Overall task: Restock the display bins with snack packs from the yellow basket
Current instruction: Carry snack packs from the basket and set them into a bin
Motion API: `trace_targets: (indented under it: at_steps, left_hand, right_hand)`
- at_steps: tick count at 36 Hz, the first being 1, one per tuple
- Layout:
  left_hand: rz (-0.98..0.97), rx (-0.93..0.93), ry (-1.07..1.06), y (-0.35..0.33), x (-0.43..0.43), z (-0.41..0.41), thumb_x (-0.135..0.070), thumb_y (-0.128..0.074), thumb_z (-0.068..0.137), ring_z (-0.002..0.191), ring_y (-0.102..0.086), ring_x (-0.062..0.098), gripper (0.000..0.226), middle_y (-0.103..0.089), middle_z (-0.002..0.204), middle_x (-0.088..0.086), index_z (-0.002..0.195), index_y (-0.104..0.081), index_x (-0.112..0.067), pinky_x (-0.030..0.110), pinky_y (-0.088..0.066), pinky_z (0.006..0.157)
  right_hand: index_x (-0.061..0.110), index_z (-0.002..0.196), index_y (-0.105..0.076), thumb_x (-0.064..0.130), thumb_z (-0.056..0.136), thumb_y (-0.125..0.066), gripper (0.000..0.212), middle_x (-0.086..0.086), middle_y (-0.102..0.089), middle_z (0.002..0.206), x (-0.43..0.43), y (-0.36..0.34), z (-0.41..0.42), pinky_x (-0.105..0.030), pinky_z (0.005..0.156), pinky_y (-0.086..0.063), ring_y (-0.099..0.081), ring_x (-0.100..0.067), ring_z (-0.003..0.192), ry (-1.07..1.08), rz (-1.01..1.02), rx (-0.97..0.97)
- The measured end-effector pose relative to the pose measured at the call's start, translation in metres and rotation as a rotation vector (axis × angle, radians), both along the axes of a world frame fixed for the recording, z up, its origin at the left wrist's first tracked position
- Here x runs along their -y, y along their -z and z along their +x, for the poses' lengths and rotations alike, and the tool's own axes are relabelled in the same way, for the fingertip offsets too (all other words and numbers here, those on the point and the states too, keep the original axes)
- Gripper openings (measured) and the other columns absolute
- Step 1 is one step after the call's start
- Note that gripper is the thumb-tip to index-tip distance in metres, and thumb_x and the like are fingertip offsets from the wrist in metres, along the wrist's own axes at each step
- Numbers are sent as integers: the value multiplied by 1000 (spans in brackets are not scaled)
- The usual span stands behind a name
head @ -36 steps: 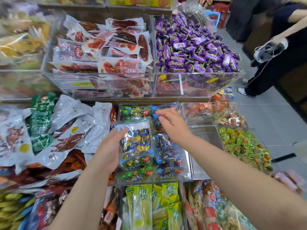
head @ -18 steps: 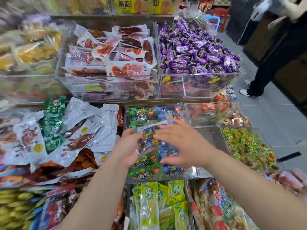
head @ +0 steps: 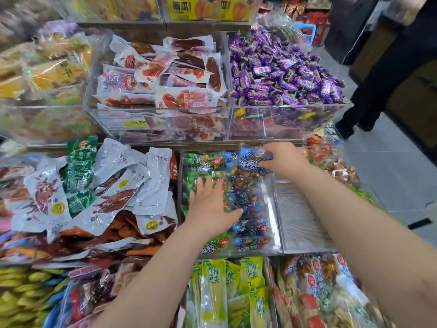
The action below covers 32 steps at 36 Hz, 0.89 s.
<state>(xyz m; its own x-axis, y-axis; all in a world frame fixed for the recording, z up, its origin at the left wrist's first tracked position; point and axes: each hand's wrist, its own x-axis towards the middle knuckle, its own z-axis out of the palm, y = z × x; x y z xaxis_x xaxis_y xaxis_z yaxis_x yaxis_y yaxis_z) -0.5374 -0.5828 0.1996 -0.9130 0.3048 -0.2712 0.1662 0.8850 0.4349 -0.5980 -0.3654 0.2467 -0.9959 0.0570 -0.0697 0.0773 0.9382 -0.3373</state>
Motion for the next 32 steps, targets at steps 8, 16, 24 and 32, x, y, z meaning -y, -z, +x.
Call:
trace_targets:
  at_steps: [8, 16, 24, 32]
  left_hand:
    - [-294, -152, 2, 38, -9, -23, -74, -44, 79, 145, 25, 30, 112, 24, 159, 11, 151, 20, -16, 52, 19, 112]
    - [-321, -189, 5, 51, -7, -30, -76, -43, 76, 147, 18, 29, 112, 16, 161, 10, 152, 14, -17, 51, 18, 112]
    - [-328, -207, -10, 59, -5, -34, -80, -39, 71, 144, 26, 33, 113, 21, 160, 7, 152, 14, -22, 52, 33, 100]
    - [-355, -175, 1, 60, -5, -43, -83, -37, 68, 144, 27, 30, 111, 22, 160, 8, 153, 9, -27, 55, 28, 103]
  right_hand:
    - [13, 123, -51, 17, 91, -53, 32, -10, -57, 122, 37, 25, -17, -40, 84, -48, -56, -30, 112, -128, 414, 202]
    - [10, 150, 9, 35, 94, -38, 77, -11, 0, 158, 50, 85, 3, -49, 113, 13, 5, -31, 145, -265, 500, -14]
    - [18, 131, 37, 61, 94, -27, 86, -11, 26, 154, 50, 111, -7, -47, 109, 21, 24, -31, 141, -189, 502, 74]
    - [22, 140, 31, 59, 95, -26, 82, -10, 28, 153, 54, 118, -18, -47, 103, 26, 27, -31, 140, -145, 447, 131]
